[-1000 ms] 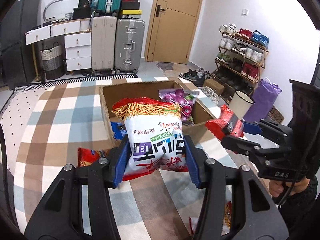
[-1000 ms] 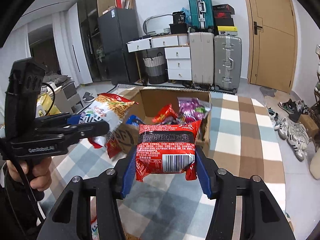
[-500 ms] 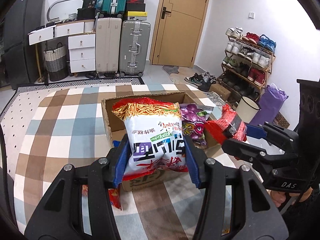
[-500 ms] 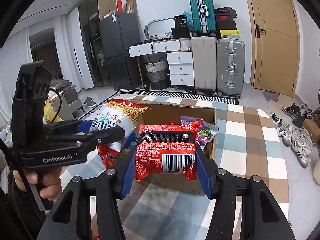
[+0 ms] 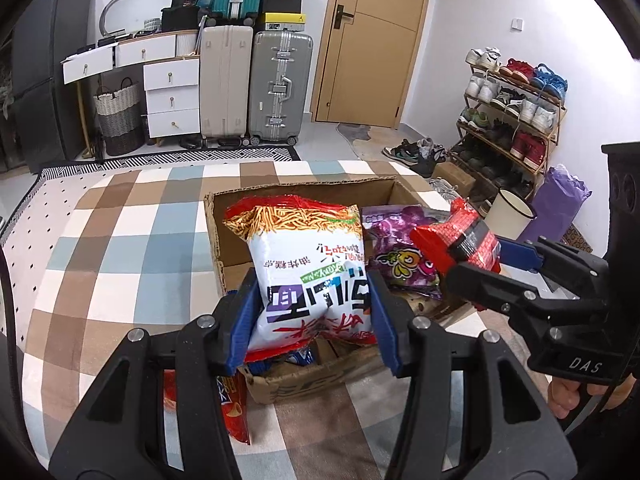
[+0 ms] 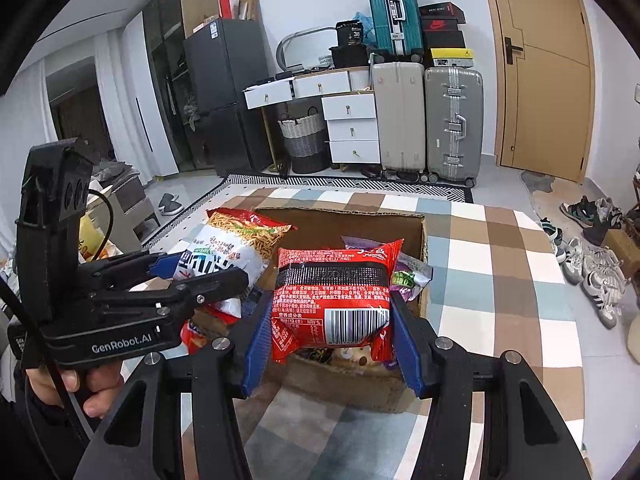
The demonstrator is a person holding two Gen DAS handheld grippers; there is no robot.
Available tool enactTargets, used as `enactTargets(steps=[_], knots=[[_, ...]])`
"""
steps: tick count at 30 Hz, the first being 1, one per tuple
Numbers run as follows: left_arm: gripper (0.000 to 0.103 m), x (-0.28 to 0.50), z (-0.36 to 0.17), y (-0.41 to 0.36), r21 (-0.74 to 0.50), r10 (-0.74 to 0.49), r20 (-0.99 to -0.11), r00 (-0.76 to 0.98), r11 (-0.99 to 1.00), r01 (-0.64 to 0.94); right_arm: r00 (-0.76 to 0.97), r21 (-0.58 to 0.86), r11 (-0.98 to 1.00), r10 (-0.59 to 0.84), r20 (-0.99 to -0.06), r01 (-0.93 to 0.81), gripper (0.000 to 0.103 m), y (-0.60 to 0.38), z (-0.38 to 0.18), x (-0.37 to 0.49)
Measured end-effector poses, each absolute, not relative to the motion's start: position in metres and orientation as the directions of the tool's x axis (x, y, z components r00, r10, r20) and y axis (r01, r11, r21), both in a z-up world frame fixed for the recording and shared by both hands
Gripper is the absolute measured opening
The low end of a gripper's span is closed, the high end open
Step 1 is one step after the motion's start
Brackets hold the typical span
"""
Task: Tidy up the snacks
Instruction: 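Lift both bags into the box and open both tools to release, then withdraw both tools and move them toward the last bags on the table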
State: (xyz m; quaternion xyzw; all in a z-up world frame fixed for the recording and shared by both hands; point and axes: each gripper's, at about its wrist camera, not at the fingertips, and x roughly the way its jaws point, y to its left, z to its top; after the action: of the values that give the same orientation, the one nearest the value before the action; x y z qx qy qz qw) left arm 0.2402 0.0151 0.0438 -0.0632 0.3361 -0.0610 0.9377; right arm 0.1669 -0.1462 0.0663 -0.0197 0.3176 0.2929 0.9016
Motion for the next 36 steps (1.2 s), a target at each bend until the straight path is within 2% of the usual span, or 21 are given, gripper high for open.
enactTargets(steps=[19, 20, 22, 26, 29, 32, 33, 36], knots=[[0.049, 0.271, 0.012, 0.012, -0.122, -0.148, -0.642, 0.753, 0.988, 0.090, 0.606, 0.124, 0.842, 0.472, -0.641, -0.525, 0.055, -0.133, 0.041, 0.192], [0.049, 0.271, 0.012, 0.013, -0.129, -0.151, -0.644, 0.750, 0.988, 0.088, 0.609, 0.118, 0.843, 0.470, -0.639, -0.525, 0.056, -0.133, 0.042, 0.192], [0.050, 0.268, 0.014, 0.013, -0.151, -0.167, -0.639, 0.751, 0.984, 0.091, 0.632, 0.105, 0.843, 0.472, -0.615, -0.527, 0.065, -0.135, 0.047, 0.187], [0.066, 0.261, 0.020, 0.013, -0.126, -0.139, -0.632, 0.763, 0.989, 0.076, 0.645, 0.110, 0.843, 0.480, -0.594, -0.527, 0.073, -0.140, 0.057, 0.183], [0.082, 0.250, 0.026, 0.017, -0.143, -0.138, -0.626, 0.767, 0.988, 0.060, 0.660, 0.109, 0.848, 0.478, -0.579, -0.519, 0.091, -0.146, 0.064, 0.178], [0.095, 0.233, 0.034, 0.019, -0.169, -0.156, -0.617, 0.771, 0.984, 0.064, 0.668, 0.129, 0.859, 0.473, -0.574, -0.496, 0.102, -0.156, 0.071, 0.171], [0.101, 0.227, 0.037, 0.021, -0.173, -0.157, -0.613, 0.774, 0.983, 0.063, 0.666, 0.138, 0.861, 0.472, -0.578, -0.490, 0.103, -0.159, 0.072, 0.169], [0.102, 0.204, 0.046, 0.027, -0.170, -0.139, -0.592, 0.794, 0.984, 0.046, 0.655, 0.149, 0.862, 0.470, -0.592, -0.484, 0.103, -0.166, 0.074, 0.163]])
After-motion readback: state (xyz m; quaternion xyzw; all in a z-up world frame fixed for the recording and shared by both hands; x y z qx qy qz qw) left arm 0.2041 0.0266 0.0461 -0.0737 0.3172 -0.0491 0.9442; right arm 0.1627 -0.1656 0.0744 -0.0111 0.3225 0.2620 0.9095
